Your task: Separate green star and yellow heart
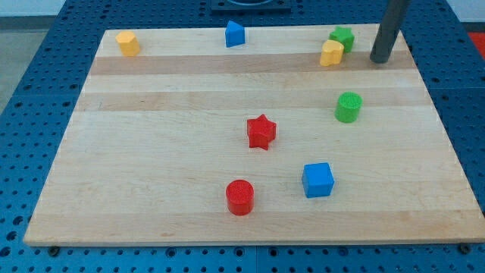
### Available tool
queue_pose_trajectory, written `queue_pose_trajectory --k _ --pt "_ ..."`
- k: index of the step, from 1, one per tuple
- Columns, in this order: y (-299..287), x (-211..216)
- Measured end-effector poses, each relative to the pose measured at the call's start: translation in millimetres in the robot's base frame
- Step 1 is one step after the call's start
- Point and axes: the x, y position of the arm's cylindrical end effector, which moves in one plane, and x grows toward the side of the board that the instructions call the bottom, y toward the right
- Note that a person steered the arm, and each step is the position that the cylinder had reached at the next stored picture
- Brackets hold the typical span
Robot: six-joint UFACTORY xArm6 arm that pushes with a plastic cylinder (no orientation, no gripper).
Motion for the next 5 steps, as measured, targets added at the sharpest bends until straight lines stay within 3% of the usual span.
queue_pose_trajectory --k 5 --pt "-25.6 -0.8"
